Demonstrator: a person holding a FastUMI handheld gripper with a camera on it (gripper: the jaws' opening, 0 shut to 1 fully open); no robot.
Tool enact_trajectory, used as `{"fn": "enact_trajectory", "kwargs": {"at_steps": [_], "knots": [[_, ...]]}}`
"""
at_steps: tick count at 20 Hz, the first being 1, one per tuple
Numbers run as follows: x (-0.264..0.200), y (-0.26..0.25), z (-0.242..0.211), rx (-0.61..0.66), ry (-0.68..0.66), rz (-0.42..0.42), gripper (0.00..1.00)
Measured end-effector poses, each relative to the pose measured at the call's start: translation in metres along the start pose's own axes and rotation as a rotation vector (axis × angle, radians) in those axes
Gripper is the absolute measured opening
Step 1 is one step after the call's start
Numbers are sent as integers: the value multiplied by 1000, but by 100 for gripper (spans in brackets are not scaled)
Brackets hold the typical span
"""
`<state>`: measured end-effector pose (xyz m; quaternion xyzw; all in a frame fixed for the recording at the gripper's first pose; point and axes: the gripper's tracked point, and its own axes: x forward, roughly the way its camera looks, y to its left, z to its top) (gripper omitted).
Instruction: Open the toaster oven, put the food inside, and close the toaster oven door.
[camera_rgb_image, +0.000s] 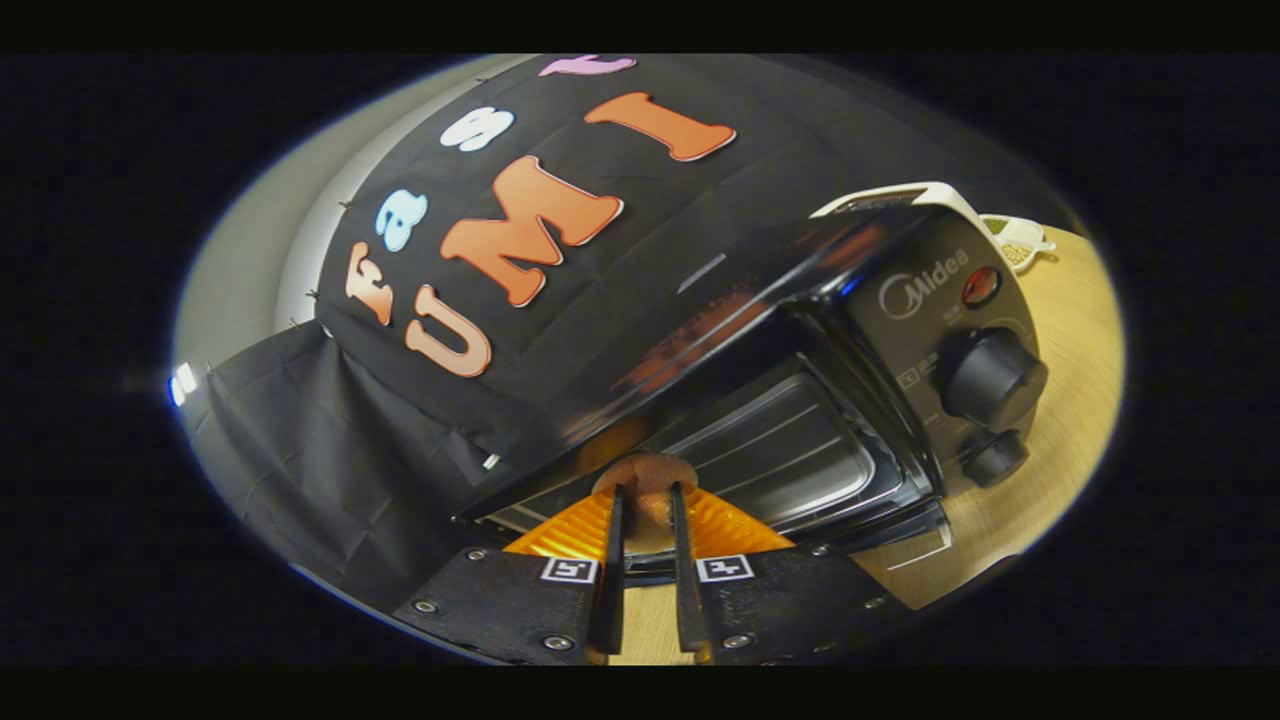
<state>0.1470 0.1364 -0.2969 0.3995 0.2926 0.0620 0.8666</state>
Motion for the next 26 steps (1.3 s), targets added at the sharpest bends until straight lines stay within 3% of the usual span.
{"fn": "enact_trajectory", "kwargs": {"at_steps": [7, 13, 19, 26], "knots": [[13, -14, -13, -18, 10, -71, 24], [7, -7, -11, -60, -4, -58, 51], [-26, 3, 2, -227, -59, -58, 74], [-87, -7, -19, -498, -22, -138, 87]]}}
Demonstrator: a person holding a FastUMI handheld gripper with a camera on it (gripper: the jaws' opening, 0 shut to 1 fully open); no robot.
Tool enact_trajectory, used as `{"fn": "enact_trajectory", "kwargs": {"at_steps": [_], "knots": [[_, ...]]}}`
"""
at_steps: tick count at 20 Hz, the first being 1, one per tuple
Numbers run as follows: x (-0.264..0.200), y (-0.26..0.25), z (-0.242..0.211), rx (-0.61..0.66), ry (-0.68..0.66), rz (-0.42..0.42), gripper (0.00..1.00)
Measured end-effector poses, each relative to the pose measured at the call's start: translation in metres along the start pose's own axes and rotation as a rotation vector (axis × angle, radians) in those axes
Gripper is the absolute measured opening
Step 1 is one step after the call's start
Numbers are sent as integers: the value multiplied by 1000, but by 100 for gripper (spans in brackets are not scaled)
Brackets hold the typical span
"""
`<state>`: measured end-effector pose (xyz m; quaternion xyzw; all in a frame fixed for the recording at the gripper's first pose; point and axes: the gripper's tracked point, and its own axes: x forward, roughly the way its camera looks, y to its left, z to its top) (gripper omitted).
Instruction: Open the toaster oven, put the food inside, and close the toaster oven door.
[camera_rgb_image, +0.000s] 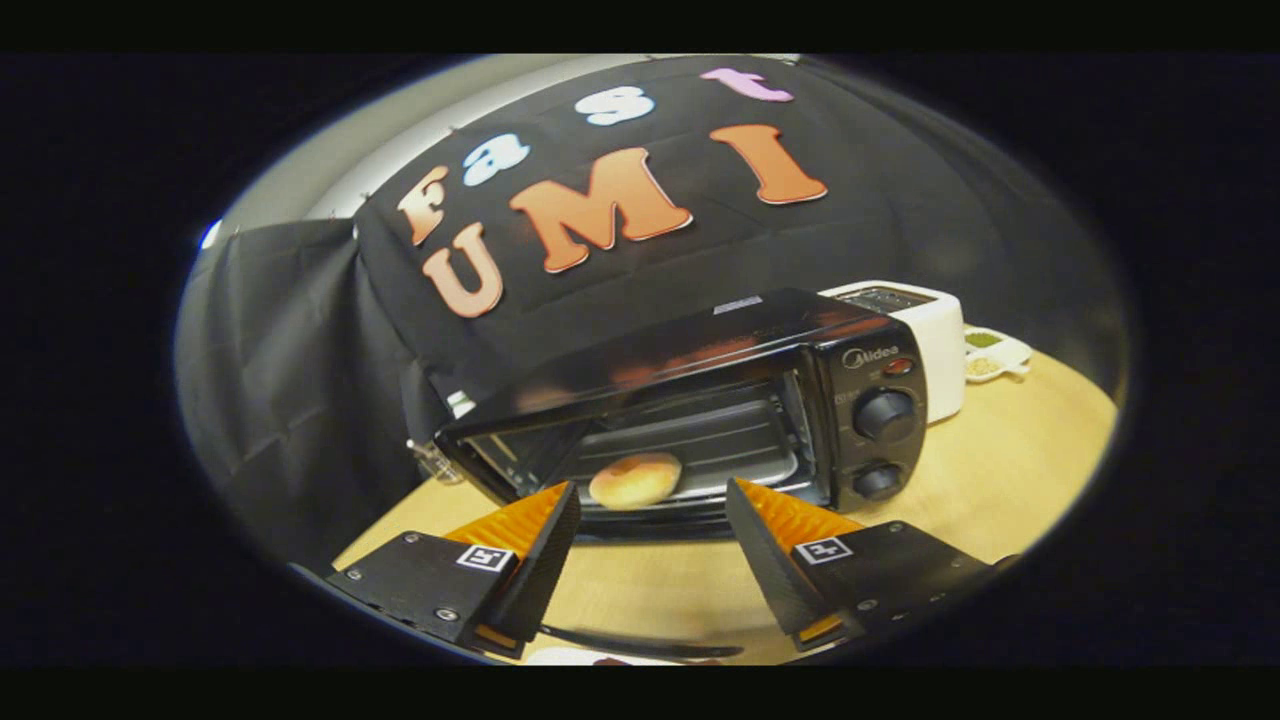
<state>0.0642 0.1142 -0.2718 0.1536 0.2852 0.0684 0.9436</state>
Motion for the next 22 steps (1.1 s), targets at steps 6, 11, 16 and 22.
{"fn": "enact_trajectory", "kwargs": {"at_steps": [6, 11, 16, 22], "knots": [[-46, 0, -62, -43, 145, 14, 88], [-69, -9, -98, -61, 217, -10, 89], [-92, -7, -111, -52, 222, -13, 88], [-78, -21, -136, -50, 298, -47, 89]]}}
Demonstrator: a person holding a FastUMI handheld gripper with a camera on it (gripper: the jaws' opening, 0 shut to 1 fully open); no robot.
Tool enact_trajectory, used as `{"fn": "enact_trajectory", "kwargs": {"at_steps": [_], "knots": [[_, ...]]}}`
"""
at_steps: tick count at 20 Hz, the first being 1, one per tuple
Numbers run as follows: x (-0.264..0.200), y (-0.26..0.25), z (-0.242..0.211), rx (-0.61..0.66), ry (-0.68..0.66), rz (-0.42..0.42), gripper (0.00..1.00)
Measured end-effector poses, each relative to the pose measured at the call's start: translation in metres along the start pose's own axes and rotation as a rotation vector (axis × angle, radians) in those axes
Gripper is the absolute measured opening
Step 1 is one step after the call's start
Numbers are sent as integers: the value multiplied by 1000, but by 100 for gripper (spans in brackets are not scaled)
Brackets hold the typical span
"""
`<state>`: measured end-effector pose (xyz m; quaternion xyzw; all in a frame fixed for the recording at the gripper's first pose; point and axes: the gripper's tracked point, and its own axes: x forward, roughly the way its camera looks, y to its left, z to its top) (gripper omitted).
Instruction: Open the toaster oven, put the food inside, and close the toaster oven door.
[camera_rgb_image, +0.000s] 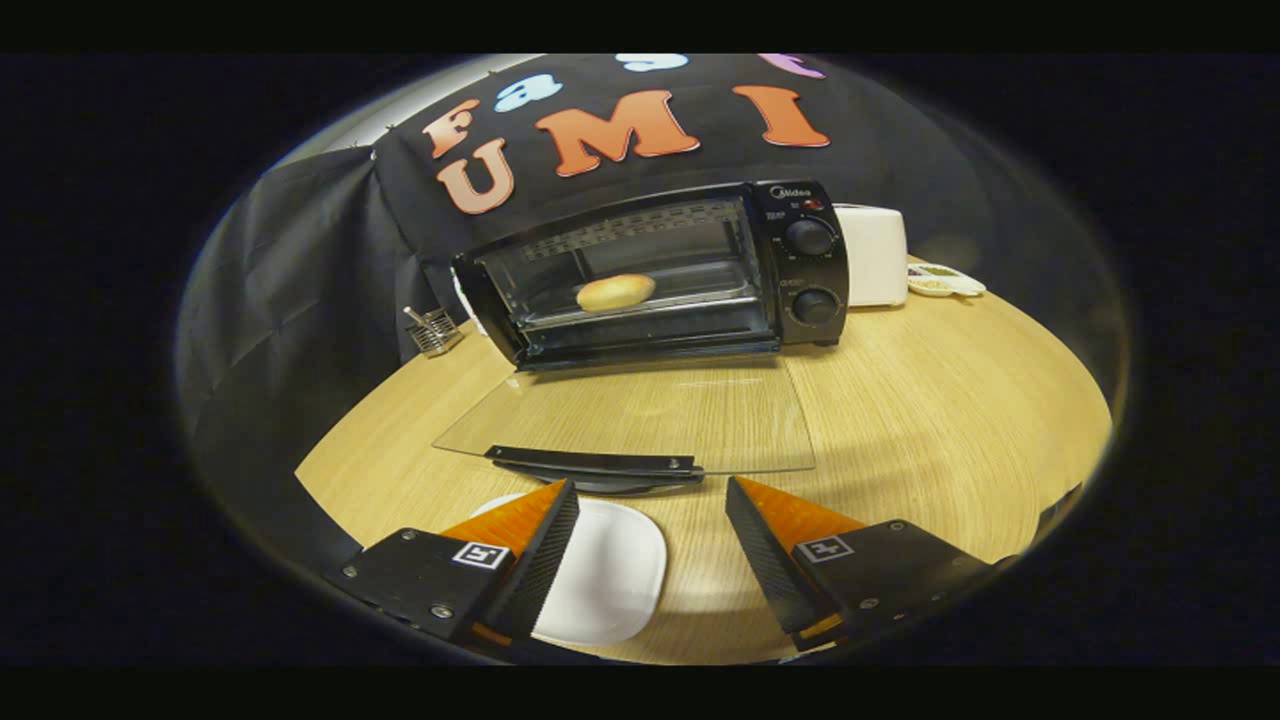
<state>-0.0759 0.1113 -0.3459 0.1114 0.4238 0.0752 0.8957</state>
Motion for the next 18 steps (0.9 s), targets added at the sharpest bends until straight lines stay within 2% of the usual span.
{"fn": "enact_trajectory", "kwargs": {"at_steps": [6, 11, 18], "knots": [[8, 8, 14, -41, -7, 0, 89], [-5, 22, 51, -63, -84, 28, 89], [-8, 32, 106, -12, -176, 63, 90]]}}
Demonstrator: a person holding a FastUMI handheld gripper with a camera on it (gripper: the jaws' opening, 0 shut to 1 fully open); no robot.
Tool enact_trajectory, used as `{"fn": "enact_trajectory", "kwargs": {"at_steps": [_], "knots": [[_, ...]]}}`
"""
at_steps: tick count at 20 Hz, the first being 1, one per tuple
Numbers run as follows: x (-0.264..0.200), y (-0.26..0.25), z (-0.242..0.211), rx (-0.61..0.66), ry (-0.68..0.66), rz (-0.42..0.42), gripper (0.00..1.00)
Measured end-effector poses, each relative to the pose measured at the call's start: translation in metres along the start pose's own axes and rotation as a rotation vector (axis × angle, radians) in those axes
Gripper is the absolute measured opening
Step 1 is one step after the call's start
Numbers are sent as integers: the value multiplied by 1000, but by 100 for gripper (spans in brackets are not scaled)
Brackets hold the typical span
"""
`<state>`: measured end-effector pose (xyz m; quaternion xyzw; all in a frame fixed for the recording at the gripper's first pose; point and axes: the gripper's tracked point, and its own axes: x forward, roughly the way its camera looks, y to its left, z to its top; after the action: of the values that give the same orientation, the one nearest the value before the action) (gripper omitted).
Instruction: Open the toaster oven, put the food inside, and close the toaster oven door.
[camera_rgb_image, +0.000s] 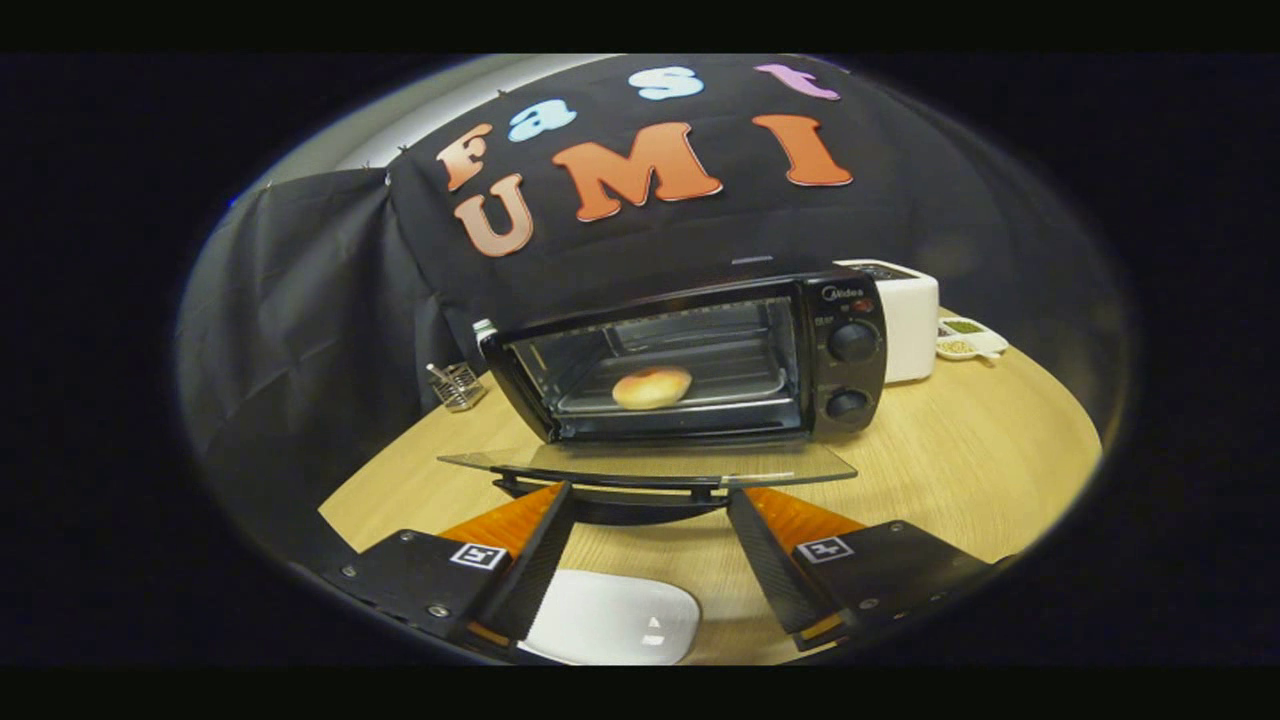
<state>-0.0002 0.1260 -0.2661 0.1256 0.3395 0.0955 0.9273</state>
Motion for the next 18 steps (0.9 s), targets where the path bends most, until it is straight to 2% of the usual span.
{"fn": "enact_trajectory", "kwargs": {"at_steps": [1, 6, 18], "knots": [[1, 0, 8, 7, -10, 3, 93], [15, 2, 43, 88, -73, 34, 93], [58, -7, 100, 175, -166, -21, 93]]}}
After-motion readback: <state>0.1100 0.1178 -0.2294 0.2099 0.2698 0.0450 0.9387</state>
